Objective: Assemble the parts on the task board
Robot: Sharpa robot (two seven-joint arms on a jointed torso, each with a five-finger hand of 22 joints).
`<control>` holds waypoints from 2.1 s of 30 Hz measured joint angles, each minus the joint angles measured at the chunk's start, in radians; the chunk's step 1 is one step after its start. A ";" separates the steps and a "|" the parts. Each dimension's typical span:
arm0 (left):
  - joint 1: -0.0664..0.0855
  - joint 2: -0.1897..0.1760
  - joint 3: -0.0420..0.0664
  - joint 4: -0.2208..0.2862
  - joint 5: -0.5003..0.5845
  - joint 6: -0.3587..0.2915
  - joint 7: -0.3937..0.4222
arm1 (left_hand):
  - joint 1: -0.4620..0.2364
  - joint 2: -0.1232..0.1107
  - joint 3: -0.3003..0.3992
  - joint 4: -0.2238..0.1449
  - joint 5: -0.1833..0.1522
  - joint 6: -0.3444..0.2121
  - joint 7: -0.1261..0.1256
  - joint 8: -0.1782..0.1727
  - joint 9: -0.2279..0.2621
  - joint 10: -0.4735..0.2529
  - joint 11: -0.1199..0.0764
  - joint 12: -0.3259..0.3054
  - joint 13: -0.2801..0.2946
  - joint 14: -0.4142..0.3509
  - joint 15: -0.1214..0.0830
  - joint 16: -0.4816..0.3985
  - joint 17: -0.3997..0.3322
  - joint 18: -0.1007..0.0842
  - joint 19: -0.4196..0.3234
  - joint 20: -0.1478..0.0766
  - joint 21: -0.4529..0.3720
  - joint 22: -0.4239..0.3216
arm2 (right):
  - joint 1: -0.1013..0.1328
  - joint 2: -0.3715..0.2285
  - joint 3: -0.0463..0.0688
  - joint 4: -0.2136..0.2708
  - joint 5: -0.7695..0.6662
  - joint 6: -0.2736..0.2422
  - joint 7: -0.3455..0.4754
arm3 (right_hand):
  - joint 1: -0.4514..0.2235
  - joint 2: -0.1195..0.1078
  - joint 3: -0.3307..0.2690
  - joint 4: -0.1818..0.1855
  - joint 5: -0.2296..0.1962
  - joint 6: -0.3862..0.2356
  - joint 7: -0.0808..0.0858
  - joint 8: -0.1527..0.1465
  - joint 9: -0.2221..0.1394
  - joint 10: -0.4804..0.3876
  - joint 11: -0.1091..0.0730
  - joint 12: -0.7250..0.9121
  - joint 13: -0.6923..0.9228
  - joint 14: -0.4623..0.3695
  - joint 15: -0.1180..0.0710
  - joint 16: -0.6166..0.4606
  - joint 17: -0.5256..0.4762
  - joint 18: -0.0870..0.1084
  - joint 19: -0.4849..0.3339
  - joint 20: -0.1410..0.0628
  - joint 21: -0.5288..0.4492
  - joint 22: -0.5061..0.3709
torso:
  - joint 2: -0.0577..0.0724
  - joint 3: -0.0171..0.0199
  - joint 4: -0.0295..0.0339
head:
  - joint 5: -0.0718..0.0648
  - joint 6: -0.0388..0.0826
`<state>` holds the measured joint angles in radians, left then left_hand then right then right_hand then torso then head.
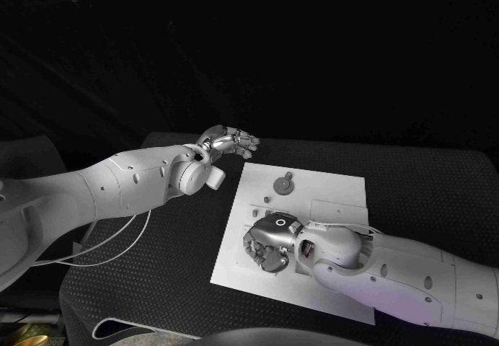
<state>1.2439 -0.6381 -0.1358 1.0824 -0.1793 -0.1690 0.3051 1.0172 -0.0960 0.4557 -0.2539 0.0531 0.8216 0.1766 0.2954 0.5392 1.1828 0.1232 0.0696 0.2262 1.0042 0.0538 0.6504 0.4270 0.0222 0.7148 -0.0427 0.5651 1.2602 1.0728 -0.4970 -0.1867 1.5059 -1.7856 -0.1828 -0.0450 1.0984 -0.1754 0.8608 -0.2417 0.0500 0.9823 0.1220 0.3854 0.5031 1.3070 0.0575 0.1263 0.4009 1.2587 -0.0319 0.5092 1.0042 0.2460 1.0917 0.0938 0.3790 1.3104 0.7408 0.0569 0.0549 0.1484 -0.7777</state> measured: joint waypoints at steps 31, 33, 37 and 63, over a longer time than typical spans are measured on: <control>0.000 -0.006 0.000 0.000 0.000 0.003 -0.002 | 0.000 0.000 0.000 0.000 0.000 0.000 0.000 0.000 0.000 0.000 0.000 0.000 0.000 0.000 0.000 -0.004 0.002 0.000 0.000 0.000 0.000 0.001 | -0.003 -0.034 -0.004 0.007 0.017 -0.061 -0.010 | -0.020 -0.081 -0.107 0.002 0.019 -0.069 0.034 -0.047 -0.023 -0.021 0.010 -0.019 0.016 -0.007 0.007 0.001 -0.003 0.001 -0.013 0.004 0.011 -0.001 | 0.000 0.0005 0.0002 | -0.007 0.005; 0.000 -0.007 0.000 0.000 0.000 0.003 -0.002 | 0.000 0.000 0.000 0.000 0.000 0.000 0.000 0.000 0.000 0.000 0.000 0.000 0.000 0.000 0.000 -0.004 0.003 0.000 0.000 0.000 0.000 0.001 | -0.005 -0.041 -0.006 0.006 0.021 -0.067 -0.010 | -0.031 -0.092 -0.122 0.002 0.019 -0.074 0.032 -0.056 -0.026 -0.021 0.010 -0.019 0.020 -0.007 0.007 0.002 -0.002 0.000 -0.015 0.006 0.014 -0.001 | 0.000 0.0005 0.0004 | -0.007 0.006; 0.000 -0.008 0.000 0.000 0.000 0.003 -0.003 | 0.000 0.000 0.000 0.000 0.000 0.000 0.000 0.000 0.000 0.000 0.000 0.000 0.000 0.000 0.000 -0.004 0.003 0.000 0.000 0.000 0.000 0.001 | -0.006 -0.046 -0.007 0.008 0.042 -0.078 -0.006 | -0.059 -0.103 -0.233 -0.016 0.028 -0.124 -0.005 -0.076 -0.034 -0.093 0.032 -0.035 0.062 -0.070 0.022 0.037 0.020 -0.007 -0.068 0.014 0.037 -0.001 | 0.000 0.0002 0.0006 | -0.008 0.006; 0.000 -0.009 0.000 0.001 0.000 0.006 -0.005 | 0.000 0.000 0.000 0.000 0.000 0.000 0.000 0.000 0.000 0.000 0.000 0.000 0.000 0.000 0.000 -0.008 0.005 0.000 0.000 0.000 -0.004 0.002 | -0.006 -0.025 -0.006 0.003 0.131 -0.105 0.041 | -0.012 -0.081 -0.277 0.006 0.004 -0.100 -0.003 -0.049 -0.021 -0.400 0.049 0.363 0.477 -0.302 0.034 0.540 -0.042 0.018 -0.213 0.022 0.364 -0.002 | 0.000 -0.0008 0.0012 | -0.004 0.003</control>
<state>1.2440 -0.6468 -0.1362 1.0830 -0.1791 -0.1630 0.3002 1.0172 -0.0960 0.4557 -0.2540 0.0531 0.8216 0.1766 0.2954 0.5393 1.1828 0.1232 0.0696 0.2258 1.0042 0.0538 0.6427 0.4316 0.0222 0.7148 -0.0426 0.5612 1.2624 1.0670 -0.5219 -0.1929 1.5085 -1.6547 -0.2876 -0.0044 1.0861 -0.2566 0.5840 -0.2360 0.0536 0.8826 0.1194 0.3360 0.4824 0.9066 0.1066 0.4896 0.8782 0.9567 0.0022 1.0496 0.9620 0.2638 0.8782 0.1159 0.7428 1.3086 0.7413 0.0561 0.0562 0.1447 -0.7748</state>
